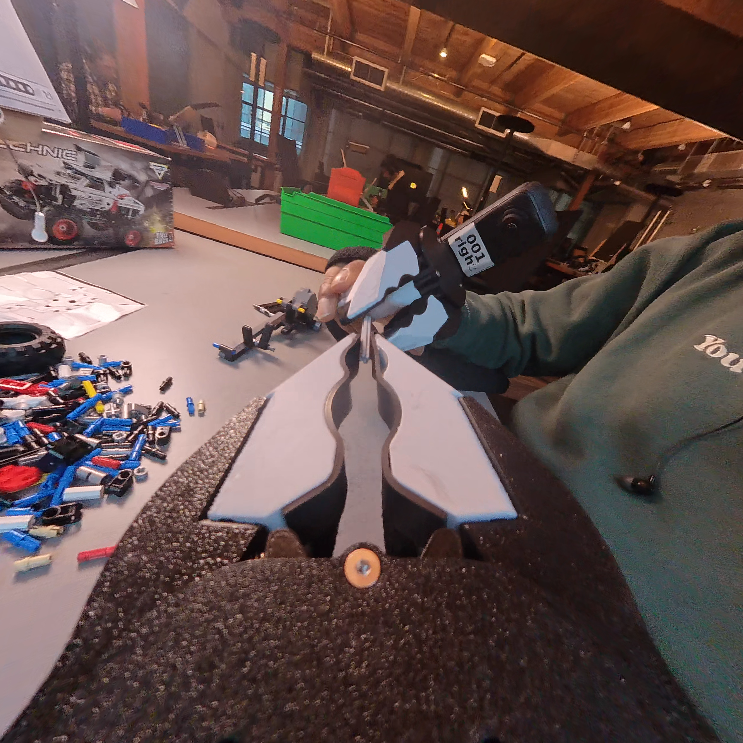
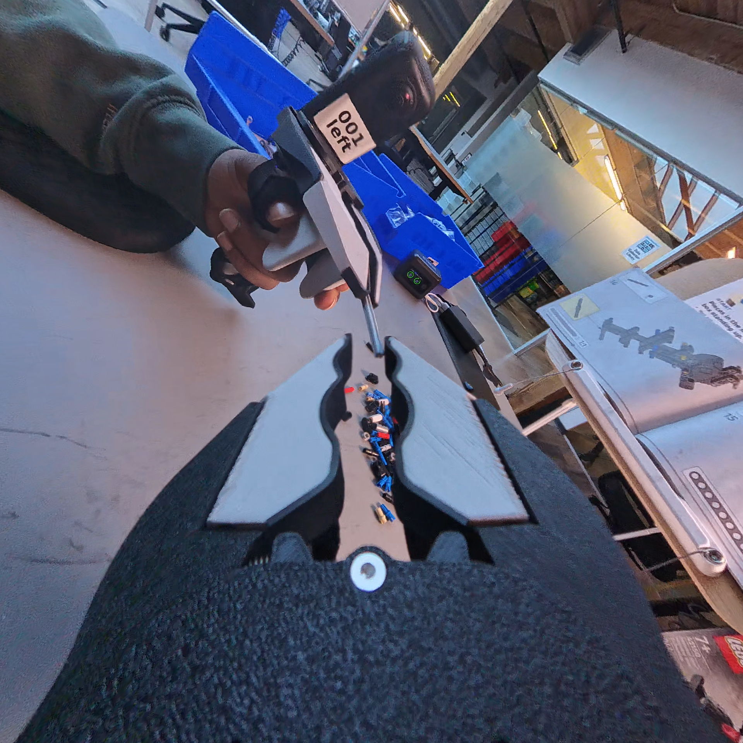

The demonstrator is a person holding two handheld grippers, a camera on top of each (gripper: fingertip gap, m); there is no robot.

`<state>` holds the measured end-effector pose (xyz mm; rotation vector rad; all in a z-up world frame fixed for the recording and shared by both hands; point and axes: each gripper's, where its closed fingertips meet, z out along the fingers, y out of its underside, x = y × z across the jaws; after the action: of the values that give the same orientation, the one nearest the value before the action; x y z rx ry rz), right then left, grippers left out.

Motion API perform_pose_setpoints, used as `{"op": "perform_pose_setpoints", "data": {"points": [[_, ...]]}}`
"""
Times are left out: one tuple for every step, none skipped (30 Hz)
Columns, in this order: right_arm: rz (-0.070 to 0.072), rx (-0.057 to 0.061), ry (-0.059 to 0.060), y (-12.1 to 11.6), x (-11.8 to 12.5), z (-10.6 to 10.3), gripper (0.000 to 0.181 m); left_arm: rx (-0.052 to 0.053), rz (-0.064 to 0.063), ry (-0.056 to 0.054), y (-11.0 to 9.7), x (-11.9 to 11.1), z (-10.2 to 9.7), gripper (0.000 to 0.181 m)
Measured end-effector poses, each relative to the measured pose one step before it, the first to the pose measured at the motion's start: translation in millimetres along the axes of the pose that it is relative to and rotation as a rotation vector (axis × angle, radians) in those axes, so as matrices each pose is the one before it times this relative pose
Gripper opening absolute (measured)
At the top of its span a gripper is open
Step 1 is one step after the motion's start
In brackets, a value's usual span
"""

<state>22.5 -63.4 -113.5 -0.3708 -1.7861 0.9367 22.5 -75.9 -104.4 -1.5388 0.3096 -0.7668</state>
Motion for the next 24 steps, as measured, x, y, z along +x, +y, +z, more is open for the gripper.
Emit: {"op": "perform_pose_setpoints", "data": {"points": [[-0.0020,0.0086,0.0098,-1.78,0.61,-0.45,0.006,-0.0148,0.0040,0.0030,2.95,0.59,1.40,0.004],[-0.0001,0.0019,-0.0092,-0.04,-1.16,-0.53,0.005,-0.0017,0.0006,0.0018,0.59,0.29,0.13,0.004],[0.0110,0.0047,-0.0194,0.00,-2.40,-0.35,0.004,0.0033,-0.0089,0.0006,-0.56,-0.27,-0.33,0.005],[0.0193,0.0092,-0.0080,-0.44,-0.62,-0.45,0.003,0.0030,-0.0091,0.0012,-0.54,-0.56,-0.53,0.005],[0.0150,0.0050,0.0022,0.72,1.54,-0.65,0.003,0.0182,-0.0091,-0.0034,-2.74,-1.42,-1.60,0.008],[0.0155,0.0007,0.0004,1.69,2.10,-1.00,0.003,0.0323,-0.0127,-0.0042,-5.48,-1.94,-2.95,0.017],[0.0235,0.0044,0.0017,1.35,3.08,-1.34,0.003,0.0375,-0.0169,0.0003,-6.91,-1.80,-4.03,0.025],[0.0290,0.0073,0.0030,0.81,3.48,-1.65,0.003,0.0339,-0.0136,-0.0010,-6.72,-2.13,-4.55,0.031],[0.0266,0.0070,0.0032,0.58,3.39,-1.69,0.003,0.0251,-0.0032,-0.0098,-5.45,-2.95,-4.56,0.034],[0.0191,0.0065,0.0053,0.45,3.22,-1.64,0.003,0.0105,0.0070,-0.0145,-3.04,-3.03,-3.70,0.036],[0.0123,0.0074,0.0058,-0.07,2.58,-1.45,0.003,-0.0035,0.0124,-0.0138,-0.51,-2.27,-2.43,0.036],[0.0040,0.0095,0.0064,-0.70,1.82,-1.31,0.003,-0.0093,0.0131,-0.0085,1.09,-1.04,-0.90,0.037],[-0.0064,0.0082,0.0090,-0.75,1.32,-0.91,0.003,-0.0124,0.0102,-0.0051,2.14,-0.01,0.51,0.037],[-0.0171,0.0034,0.0070,-0.18,-0.12,-0.51,0.003,-0.0168,0.0073,0.0017,3.35,1.22,2.10,0.037],[-0.0246,0.0016,0.0065,0.05,-1.22,-0.03,0.003,-0.0211,0.0058,0.0048,4.37,2.02,3.13,0.036],[-0.0252,0.0009,0.0055,0.09,-1.72,0.41,0.003,-0.0248,0.0075,0.0009,5.10,1.65,3.88,0.035],[-0.0238,-0.0002,0.0060,0.20,-1.96,0.73,0.003,-0.0239,0.0103,0.0015,5.06,1.99,3.97,0.034],[-0.0250,0.0004,0.0023,0.03,-2.53,0.80,0.003,-0.0235,0.0097,0.0042,4.82,2.40,3.90,0.031],[-0.0304,-0.0056,-0.0025,0.64,-3.07,0.95,0.003,-0.0190,0.0077,0.0006,3.85,1.50,3.36,0.029],[-0.0317,-0.0058,0.0019,0.58,-2.41,0.95,0.004,-0.0092,0.0058,-0.0017,2.05,1.03,2.58,0.025],[-0.0258,-0.0029,-0.0001,0.25,-2.29,0.86,0.003,-0.0035,0.0027,0.0004,0.92,0.92,1.59,0.022],[-0.0176,-0.0058,-0.0064,0.80,-2.73,0.85,0.003,-0.0040,0.0004,-0.0004,0.68,0.29,1.02,0.019],[-0.0118,-0.0031,0.0004,0.63,-1.38,0.55,0.003,-0.0087,0.0020,-0.0081,1.37,-1.15,0.49,0.015],[-0.0091,-0.0013,0.0000,0.55,-1.07,0.38,0.003,-0.0099,0.0047,-0.0102,1.64,-1.56,0.11,0.010]]}}
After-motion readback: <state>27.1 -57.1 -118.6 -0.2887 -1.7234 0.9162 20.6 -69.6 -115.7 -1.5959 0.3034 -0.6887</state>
